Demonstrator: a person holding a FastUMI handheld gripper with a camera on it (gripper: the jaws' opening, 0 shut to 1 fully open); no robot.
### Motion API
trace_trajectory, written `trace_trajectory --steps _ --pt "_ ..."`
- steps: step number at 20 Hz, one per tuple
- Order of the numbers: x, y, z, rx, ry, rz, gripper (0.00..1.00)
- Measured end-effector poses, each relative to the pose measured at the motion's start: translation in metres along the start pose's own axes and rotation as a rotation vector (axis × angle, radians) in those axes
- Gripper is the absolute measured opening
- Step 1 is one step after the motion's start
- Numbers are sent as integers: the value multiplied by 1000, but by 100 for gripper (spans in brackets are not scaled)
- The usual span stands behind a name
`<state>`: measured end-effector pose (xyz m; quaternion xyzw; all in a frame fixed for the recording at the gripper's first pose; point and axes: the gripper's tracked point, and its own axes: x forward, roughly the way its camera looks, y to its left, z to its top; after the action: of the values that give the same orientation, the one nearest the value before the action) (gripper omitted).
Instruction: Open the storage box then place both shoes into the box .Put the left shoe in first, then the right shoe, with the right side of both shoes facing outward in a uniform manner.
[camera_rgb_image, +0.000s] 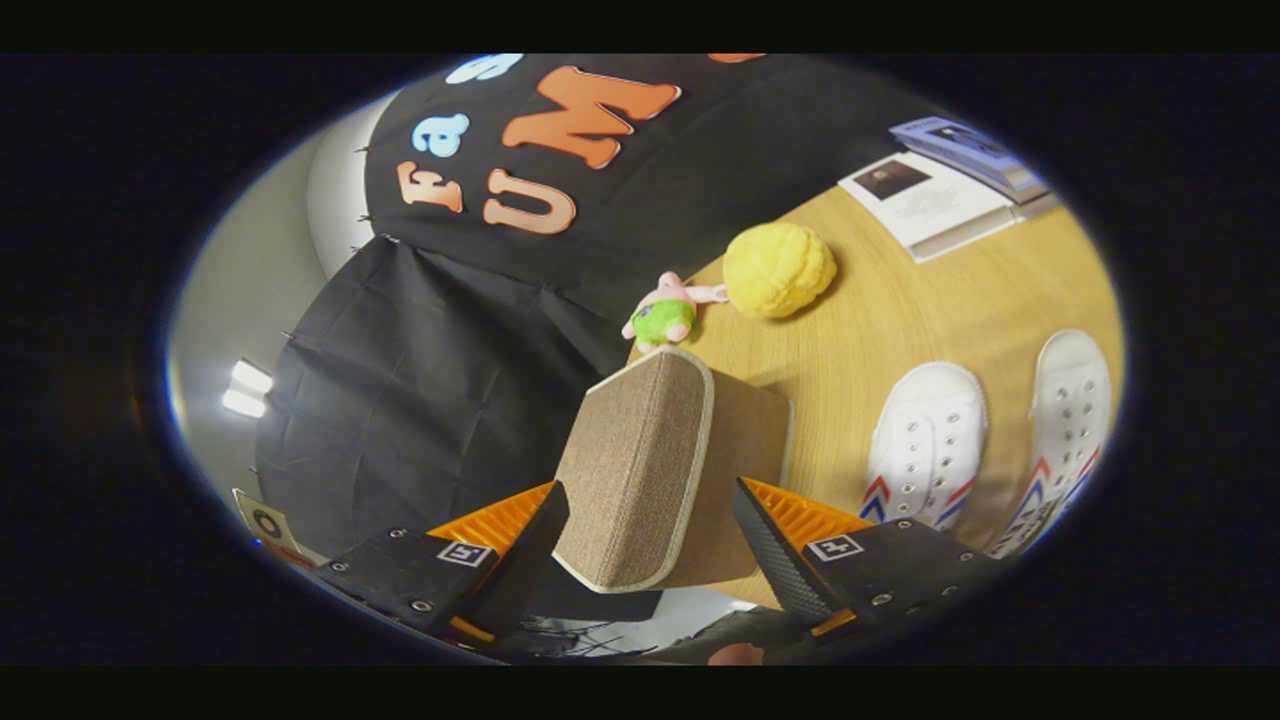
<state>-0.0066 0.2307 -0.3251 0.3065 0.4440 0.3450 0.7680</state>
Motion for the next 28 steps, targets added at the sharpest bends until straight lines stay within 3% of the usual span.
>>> trace_trajectory --steps 3,8,15,19,22,24,28 --pt "23 2 -13 85 55 68 98" --pt "47 9 -31 101 148 131 98" --pt "53 22 -28 143 161 180 93" --pt "49 31 -18 214 131 227 69" --pt "53 32 -16 227 112 225 41" --pt "54 34 -18 231 111 219 28" --pt "54 47 -11 255 73 238 12"
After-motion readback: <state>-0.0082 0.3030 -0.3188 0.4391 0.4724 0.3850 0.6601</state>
